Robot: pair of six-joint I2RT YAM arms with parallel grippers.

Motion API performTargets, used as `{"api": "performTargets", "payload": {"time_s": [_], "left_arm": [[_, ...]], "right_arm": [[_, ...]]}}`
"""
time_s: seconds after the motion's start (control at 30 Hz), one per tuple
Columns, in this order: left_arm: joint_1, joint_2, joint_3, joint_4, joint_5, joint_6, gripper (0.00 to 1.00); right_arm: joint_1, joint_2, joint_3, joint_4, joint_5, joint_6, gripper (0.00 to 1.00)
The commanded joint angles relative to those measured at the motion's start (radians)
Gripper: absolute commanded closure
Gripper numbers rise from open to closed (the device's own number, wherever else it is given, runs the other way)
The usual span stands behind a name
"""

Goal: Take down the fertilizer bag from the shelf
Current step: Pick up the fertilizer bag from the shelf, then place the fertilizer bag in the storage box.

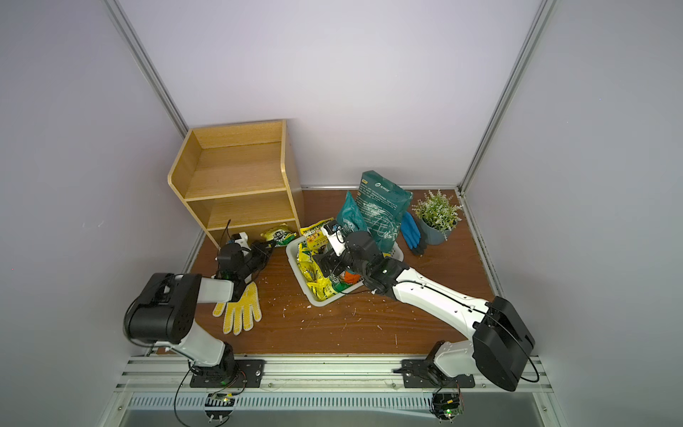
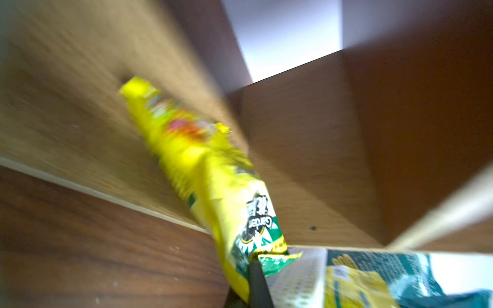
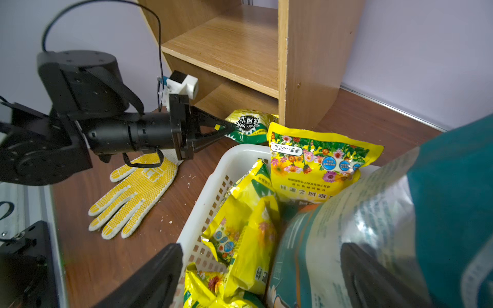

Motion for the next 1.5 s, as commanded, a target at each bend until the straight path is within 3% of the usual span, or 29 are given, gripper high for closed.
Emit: {"api": "performTargets", "payload": {"time_s": [0.0, 0.13, 0.4, 0.6, 0.73, 1.0, 1.1, 1.33, 1.4, 1.47], "left_arm": [[-0.01, -0.162, 0.014, -0.159, -0.007, 0.071, 1.0], [-0.019, -0.404, 0.097, -0.514, -0.077, 0.232, 1.0], [-0.021, -0.683, 0.211, -0.929, -0.049, 0.351, 1.0], [-0.035, -0.673, 0.368, -1.11, 0.127, 0.411, 1.0], [-0.108, -0.64, 0.508, -1.282, 0.149, 0.503, 1.0], [-0.157, -0.642, 0.604, -1.335, 0.222, 0.495, 1.0], [-0.179, -0.636, 0.629, -1.343, 0.233, 0.491, 1.0], [-0.194, -0.633, 0.657, -1.353, 0.227, 0.491, 1.0], [-0.194, -0.633, 0.658, -1.352, 0.225, 0.492, 1.0], [-0.196, -0.628, 0.659, -1.352, 0.225, 0.492, 1.0]], "right_arm": [[0.021, 0.005, 0.039, 0.041, -0.063, -0.127, 0.01], [0.07, 0.008, 0.069, 0.056, -0.028, -0.263, 0.01], [0.117, 0.004, 0.144, 0.056, -0.058, -0.358, 0.03], [0.137, 0.014, 0.194, 0.034, -0.12, -0.44, 0.02], [0.141, 0.05, 0.256, -0.006, -0.151, -0.509, 0.01], [0.141, 0.141, 0.354, -0.058, -0.159, -0.634, 0.06], [0.141, 0.17, 0.37, -0.042, -0.14, -0.652, 0.16], [0.142, 0.212, 0.409, -0.038, -0.162, -0.636, 0.59], [0.141, 0.211, 0.408, -0.039, -0.166, -0.63, 0.84], [0.141, 0.204, 0.399, -0.029, -0.164, -0.618, 1.0]]}}
